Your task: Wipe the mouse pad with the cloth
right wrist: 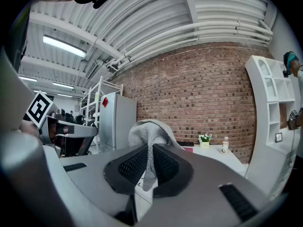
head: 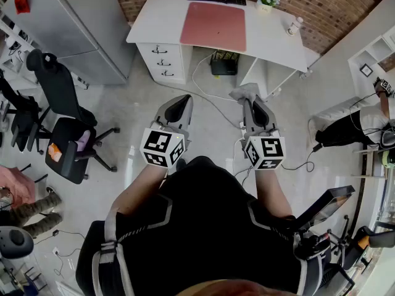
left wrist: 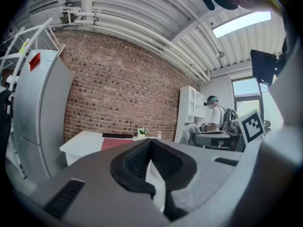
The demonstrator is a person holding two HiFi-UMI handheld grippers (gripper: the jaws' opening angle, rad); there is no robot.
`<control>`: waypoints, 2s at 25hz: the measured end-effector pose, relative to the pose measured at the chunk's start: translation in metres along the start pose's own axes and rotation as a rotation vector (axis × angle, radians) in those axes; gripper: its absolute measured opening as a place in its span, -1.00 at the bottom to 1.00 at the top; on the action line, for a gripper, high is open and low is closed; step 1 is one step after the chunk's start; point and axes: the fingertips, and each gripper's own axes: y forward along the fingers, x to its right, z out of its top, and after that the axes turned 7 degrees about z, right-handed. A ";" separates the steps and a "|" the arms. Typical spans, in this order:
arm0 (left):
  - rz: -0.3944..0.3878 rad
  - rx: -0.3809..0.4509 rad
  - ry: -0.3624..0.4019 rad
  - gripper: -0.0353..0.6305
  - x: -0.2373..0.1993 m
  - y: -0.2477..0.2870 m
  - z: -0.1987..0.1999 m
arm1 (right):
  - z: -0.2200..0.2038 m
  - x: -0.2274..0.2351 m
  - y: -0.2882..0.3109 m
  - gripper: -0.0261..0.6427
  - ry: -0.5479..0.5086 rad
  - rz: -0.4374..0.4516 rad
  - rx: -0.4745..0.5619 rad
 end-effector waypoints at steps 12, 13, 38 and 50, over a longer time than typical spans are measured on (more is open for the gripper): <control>-0.007 -0.018 0.029 -0.89 0.004 -0.003 -0.002 | 0.001 -0.002 -0.002 -0.81 0.036 -0.005 0.008; -0.006 -0.017 0.028 -0.89 0.003 -0.004 -0.002 | 0.001 -0.001 -0.002 -0.81 0.052 -0.006 0.011; -0.097 0.031 0.033 -0.89 -0.050 -0.010 0.005 | 0.011 -0.055 0.041 -0.80 0.012 -0.015 0.024; -0.099 0.015 0.015 -0.89 -0.074 0.007 0.004 | 0.005 -0.050 0.070 -0.80 0.029 -0.025 0.002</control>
